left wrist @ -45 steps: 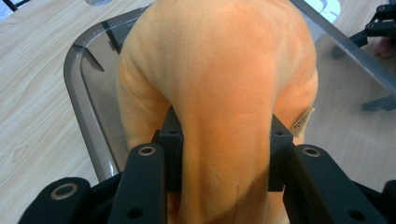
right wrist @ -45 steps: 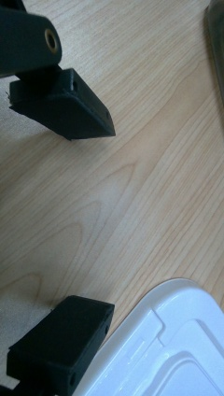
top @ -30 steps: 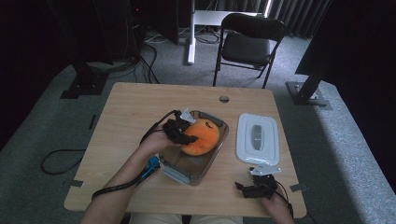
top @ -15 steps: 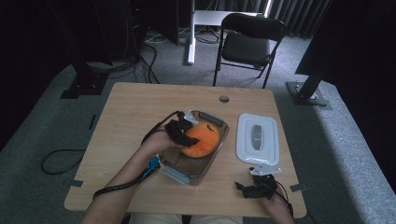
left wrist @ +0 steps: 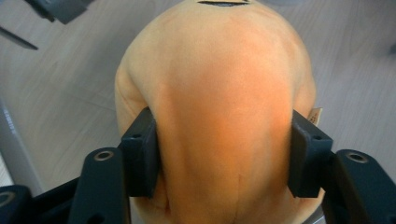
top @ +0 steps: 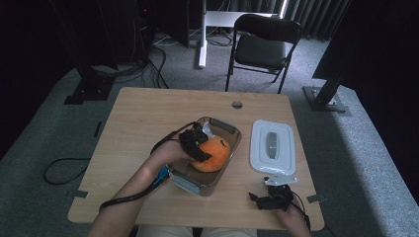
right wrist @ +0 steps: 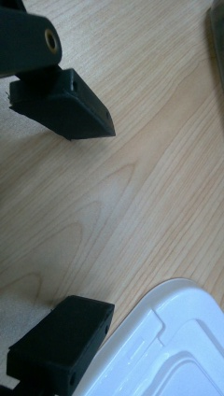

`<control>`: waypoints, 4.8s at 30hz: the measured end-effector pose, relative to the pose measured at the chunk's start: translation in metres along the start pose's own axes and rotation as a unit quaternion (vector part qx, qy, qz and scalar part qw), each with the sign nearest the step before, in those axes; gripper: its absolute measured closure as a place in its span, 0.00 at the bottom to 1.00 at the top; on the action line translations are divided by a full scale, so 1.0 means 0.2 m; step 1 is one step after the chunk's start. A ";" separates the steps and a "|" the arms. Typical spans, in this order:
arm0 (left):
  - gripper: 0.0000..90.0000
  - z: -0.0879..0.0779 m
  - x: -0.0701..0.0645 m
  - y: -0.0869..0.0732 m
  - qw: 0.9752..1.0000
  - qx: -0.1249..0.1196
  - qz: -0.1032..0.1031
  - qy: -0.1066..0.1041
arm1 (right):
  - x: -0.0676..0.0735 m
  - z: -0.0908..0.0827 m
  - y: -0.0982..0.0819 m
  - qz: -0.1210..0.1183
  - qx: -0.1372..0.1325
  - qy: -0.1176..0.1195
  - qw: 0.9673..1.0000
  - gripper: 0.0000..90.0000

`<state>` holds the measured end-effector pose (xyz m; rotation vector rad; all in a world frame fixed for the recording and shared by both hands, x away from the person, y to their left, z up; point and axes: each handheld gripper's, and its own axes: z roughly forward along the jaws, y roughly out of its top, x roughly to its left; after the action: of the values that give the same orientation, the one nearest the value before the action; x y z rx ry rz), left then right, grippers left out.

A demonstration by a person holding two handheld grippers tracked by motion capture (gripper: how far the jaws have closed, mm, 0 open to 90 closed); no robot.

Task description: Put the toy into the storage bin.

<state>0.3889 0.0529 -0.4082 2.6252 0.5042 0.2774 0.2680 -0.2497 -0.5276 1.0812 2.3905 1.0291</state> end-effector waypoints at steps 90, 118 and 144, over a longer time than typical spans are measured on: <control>0.02 -0.42 0.00 -0.59 0.988 -0.114 -0.107 0.021 | 0.00 0.00 0.00 0.003 0.000 -0.005 1.000 0.15; 0.02 -0.31 0.00 -0.92 0.979 -0.094 -0.177 0.039 | 0.00 0.00 0.00 0.007 0.000 -0.008 1.000 0.15; 0.02 -0.10 -0.07 -1.04 0.979 -0.011 -0.191 0.067 | 0.00 0.00 0.00 0.007 0.000 -0.008 1.000 0.15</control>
<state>0.3071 0.2271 -0.4885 2.4323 1.0270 0.3323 0.2682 -0.2501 -0.5276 1.1043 2.3724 1.0221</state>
